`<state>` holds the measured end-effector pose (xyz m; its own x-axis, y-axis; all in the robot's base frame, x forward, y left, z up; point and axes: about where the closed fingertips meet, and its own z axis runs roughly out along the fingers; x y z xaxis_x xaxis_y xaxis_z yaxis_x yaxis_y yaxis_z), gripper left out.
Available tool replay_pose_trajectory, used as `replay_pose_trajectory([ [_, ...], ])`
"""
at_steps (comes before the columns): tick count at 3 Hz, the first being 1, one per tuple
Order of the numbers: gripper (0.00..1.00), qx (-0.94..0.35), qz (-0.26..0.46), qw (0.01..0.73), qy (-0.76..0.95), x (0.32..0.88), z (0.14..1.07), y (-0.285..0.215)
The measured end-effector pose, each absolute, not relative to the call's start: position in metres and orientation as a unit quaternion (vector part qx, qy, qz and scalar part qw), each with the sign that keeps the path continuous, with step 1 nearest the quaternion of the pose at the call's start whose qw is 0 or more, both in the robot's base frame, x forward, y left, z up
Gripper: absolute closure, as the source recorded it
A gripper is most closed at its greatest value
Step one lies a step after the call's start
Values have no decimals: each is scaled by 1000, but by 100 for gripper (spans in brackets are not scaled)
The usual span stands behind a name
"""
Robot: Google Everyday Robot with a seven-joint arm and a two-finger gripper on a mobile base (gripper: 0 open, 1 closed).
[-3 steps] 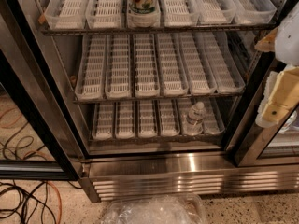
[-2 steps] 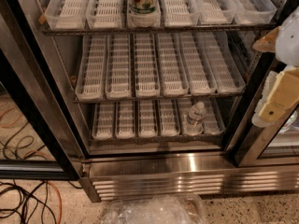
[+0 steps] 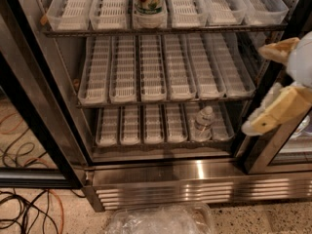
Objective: Pick 7up can from top shelf of fridge
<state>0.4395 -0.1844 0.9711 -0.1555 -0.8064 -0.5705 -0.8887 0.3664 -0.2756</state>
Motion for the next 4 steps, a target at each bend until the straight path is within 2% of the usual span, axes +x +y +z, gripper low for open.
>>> replay_pose_trajectory([
  [2, 0, -483, 107, 469, 732, 438, 977, -158],
  [4, 0, -464, 130, 492, 725, 437, 992, -149],
])
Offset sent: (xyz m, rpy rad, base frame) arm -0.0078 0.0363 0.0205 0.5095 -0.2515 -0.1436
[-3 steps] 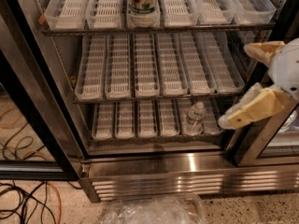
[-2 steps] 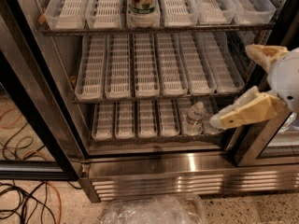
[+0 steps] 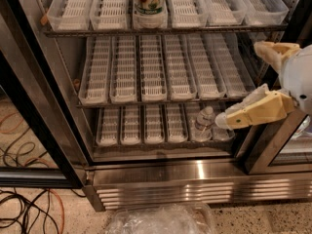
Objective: Pick 7up can from top shelf of fridge
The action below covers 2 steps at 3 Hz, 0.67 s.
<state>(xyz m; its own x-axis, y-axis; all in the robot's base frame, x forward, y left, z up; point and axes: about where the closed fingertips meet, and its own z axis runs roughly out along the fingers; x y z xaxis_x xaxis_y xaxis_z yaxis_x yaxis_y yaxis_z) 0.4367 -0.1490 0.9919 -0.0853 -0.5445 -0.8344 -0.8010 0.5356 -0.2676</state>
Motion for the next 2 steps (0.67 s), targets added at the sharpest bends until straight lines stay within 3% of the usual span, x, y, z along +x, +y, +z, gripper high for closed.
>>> replay_pose_trajectory([
  [2, 0, -404, 152, 544, 719, 440, 995, -136],
])
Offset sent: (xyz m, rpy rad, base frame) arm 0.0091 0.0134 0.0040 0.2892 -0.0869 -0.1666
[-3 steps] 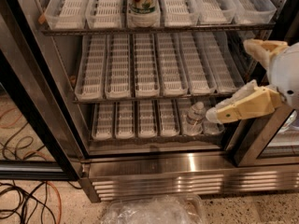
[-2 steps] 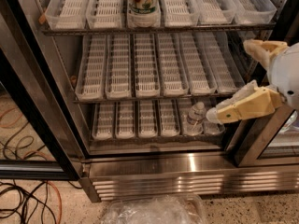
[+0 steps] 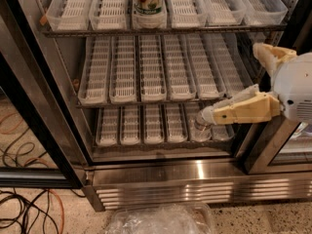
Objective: Pick 7up can from top shelf of fridge
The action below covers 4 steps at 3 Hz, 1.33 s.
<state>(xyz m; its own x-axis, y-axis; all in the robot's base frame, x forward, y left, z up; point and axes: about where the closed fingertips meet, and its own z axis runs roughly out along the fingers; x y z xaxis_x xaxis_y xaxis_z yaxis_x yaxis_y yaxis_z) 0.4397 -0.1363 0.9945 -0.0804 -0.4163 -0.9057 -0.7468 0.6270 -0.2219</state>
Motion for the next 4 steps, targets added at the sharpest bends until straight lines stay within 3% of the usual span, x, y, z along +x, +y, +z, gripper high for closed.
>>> replay_pose_trajectory([
  [4, 0, -308, 181, 664, 658, 469, 1024, -90],
])
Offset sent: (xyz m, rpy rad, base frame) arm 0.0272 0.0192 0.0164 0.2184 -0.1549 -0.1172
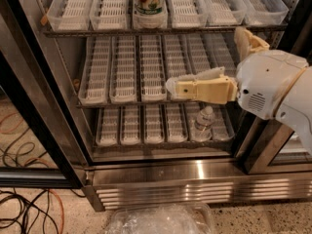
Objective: Pick 7up can from top shelf of fridge
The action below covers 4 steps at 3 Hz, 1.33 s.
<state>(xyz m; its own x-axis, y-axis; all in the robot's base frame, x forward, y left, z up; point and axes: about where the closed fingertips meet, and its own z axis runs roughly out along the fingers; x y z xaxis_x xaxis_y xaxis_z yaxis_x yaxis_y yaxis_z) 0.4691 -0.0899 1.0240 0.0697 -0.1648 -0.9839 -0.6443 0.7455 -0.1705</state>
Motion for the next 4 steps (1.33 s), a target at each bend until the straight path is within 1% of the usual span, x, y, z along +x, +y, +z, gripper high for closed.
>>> replay_pose_trajectory([
  [2, 0, -298, 192, 668, 654, 474, 1026, -82],
  [4, 0, -288, 200, 673, 651, 492, 1031, -75],
])
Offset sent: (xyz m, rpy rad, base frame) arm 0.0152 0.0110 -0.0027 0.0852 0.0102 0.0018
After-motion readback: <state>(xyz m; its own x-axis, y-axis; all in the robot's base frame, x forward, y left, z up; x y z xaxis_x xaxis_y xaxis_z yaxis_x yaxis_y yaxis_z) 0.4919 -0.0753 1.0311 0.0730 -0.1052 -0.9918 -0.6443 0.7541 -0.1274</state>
